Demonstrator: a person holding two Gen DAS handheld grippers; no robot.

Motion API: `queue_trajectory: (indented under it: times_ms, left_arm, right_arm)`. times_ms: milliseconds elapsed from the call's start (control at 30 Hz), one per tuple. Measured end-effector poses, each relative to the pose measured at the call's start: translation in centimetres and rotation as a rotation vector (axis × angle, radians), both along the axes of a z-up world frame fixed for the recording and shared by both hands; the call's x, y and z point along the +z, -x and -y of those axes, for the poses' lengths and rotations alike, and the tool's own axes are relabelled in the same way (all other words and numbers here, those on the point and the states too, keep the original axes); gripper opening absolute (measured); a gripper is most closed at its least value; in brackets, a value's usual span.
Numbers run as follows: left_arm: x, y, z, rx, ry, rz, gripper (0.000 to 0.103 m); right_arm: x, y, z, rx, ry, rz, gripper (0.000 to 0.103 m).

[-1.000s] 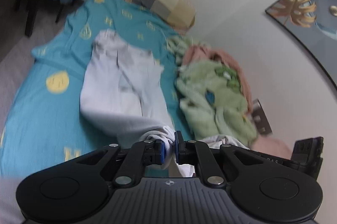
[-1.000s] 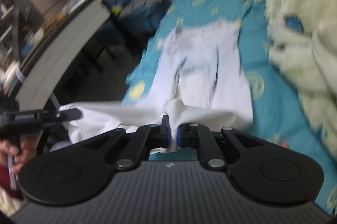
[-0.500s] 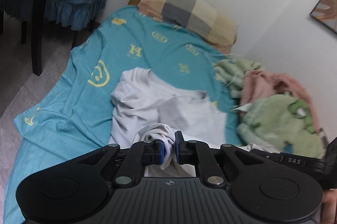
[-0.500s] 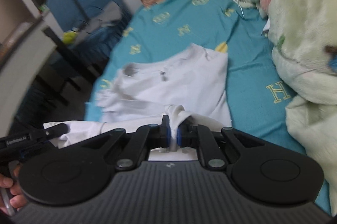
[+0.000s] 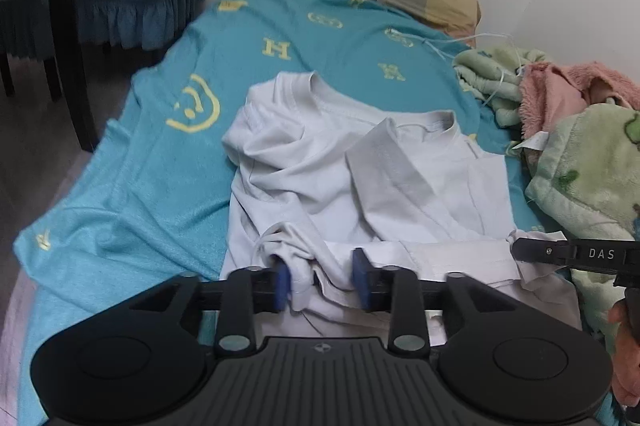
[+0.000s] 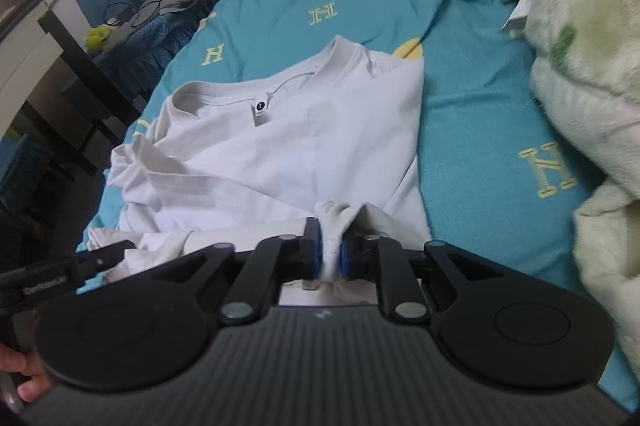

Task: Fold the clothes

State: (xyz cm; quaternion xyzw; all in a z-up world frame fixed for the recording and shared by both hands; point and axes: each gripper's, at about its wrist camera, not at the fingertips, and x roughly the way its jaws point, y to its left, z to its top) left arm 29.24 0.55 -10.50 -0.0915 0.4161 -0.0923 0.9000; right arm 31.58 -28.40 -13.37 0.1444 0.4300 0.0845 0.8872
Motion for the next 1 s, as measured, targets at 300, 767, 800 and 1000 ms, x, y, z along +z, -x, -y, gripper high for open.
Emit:
queue_trajectory:
  times_ms: [300, 767, 800, 1000]
  left_arm:
    - [6.1, 9.9, 1.3, -0.022, -0.024, 0.128, 0.088]
    - [9.2, 23.3, 0.6, -0.014, -0.077, 0.257, 0.102]
    - [9.1, 23.3, 0.7, -0.018, -0.073, 0.258, 0.102]
    - [7.9, 22.4, 1.3, -0.044, -0.029, 0.231, 0.102]
  right_arm:
    - [6.3, 8.8, -0.3, -0.018, -0.022, 0.16, 0.067]
    - [9.3, 21.6, -3.1, -0.015, 0.071, 0.345, 0.067]
    - [9.4, 21.7, -3.0, -0.023, 0.068, 0.352, 0.067]
    - [8.7, 20.7, -1.8, -0.076, 0.031, 0.332, 0.067]
